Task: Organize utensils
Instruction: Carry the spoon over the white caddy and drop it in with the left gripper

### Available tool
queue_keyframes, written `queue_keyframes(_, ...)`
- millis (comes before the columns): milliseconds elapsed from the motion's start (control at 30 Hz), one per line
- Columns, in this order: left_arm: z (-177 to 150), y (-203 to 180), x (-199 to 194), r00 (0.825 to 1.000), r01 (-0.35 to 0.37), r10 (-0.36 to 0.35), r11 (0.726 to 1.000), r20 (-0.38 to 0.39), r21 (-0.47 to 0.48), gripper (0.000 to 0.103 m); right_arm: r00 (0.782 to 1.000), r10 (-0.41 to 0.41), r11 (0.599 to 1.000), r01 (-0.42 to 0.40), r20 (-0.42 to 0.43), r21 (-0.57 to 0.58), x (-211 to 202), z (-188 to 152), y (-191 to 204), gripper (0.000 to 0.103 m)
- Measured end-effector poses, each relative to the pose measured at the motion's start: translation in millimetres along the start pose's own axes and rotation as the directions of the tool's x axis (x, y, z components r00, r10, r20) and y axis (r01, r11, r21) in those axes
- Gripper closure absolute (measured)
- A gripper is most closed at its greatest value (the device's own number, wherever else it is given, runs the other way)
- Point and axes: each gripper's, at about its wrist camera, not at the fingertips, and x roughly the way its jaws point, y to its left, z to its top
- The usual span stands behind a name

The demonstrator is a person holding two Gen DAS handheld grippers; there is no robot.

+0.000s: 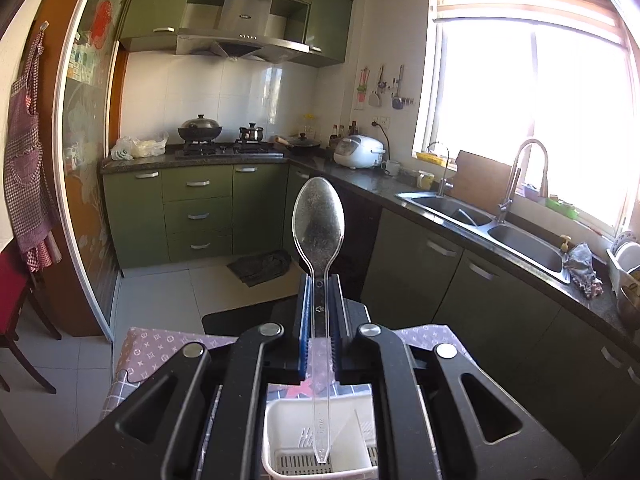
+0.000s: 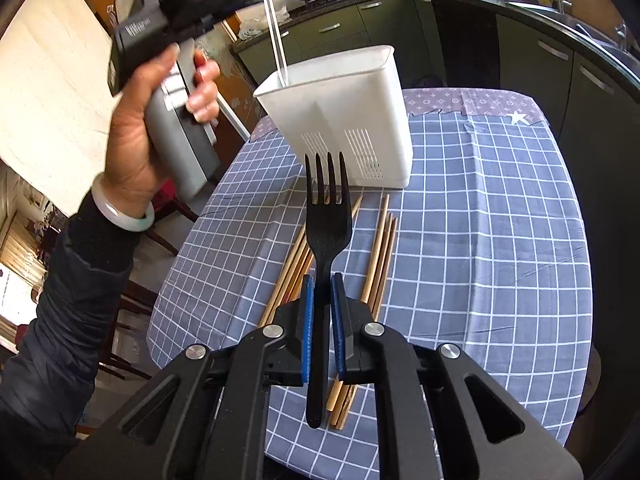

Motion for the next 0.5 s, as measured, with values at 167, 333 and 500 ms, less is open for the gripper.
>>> queue_keyframes(167,-31,6,6,0.998,-0.012,0.014,1.0,-0.066,0.023,0.094,0.994,-0.011,1.0,0.013,0.104,-0.017,-26,27,6,0.093)
queue_keyframes(333,-45,15,5,0.996,-0.009,0.011,0.999,-0.094,0.031,0.083,0.974,-0.038,0.999,0.045,0.222,-0.03,-45,69,16,0.093)
queue_keyframes(500,-45,26,-10,0.996,0.012,-0.011,1.0,-0.089,0.006,0.082,0.934,-0.062,0.997,0.075,0.353,-0.023,-49,119,24,0.093)
